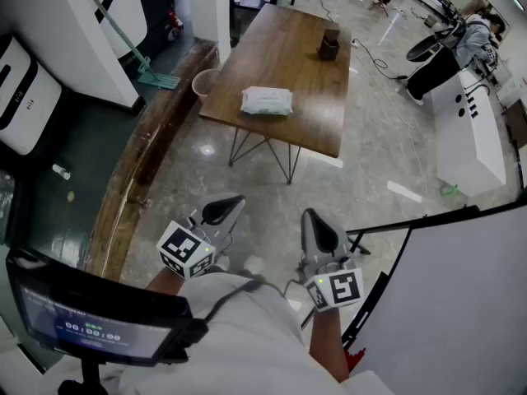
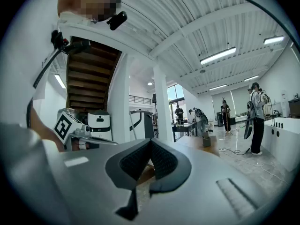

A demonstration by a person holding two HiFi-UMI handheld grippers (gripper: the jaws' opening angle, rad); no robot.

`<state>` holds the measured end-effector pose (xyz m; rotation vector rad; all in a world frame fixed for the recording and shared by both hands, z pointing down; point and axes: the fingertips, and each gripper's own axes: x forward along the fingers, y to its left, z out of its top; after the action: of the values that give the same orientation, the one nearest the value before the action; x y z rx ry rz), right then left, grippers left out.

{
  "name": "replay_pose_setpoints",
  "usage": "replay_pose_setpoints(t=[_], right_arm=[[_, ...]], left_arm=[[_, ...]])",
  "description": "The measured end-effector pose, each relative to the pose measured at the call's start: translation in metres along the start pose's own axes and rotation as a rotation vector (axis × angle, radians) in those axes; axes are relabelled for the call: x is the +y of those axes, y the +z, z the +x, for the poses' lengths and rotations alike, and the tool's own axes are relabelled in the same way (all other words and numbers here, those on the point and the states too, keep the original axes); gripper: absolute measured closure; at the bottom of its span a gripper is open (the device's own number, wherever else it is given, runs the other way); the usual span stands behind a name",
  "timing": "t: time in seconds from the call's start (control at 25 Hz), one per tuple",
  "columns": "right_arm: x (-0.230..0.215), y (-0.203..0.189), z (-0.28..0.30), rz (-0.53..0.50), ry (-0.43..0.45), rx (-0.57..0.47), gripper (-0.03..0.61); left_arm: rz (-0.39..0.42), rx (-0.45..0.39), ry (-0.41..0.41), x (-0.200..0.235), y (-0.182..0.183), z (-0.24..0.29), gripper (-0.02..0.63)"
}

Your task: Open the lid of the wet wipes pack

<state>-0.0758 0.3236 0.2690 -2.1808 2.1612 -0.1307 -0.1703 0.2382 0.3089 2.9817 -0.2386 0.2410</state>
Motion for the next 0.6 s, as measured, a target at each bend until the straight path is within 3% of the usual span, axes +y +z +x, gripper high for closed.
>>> replay_pose_setpoints(t=[0.24, 0.36, 0.6], right_arm=[[-0.008, -0.008, 0.001, 0.037, 0.060, -0.001, 0.569], [-0.012, -0.009, -0.001, 0.054, 0.079, 0.003, 0.569], [-0.023, -0.011, 0.003, 0.068, 0.087, 0.033, 0.569]], left_arm=[[0.026, -0.008, 0.025, 0.000, 0.000, 0.011, 0.608], [-0.001, 0.003, 0.030, -0.002, -0.005, 0.015, 0.609], [-0.022, 0.065, -0.017, -0.011, -0.006, 0.027, 0.609]])
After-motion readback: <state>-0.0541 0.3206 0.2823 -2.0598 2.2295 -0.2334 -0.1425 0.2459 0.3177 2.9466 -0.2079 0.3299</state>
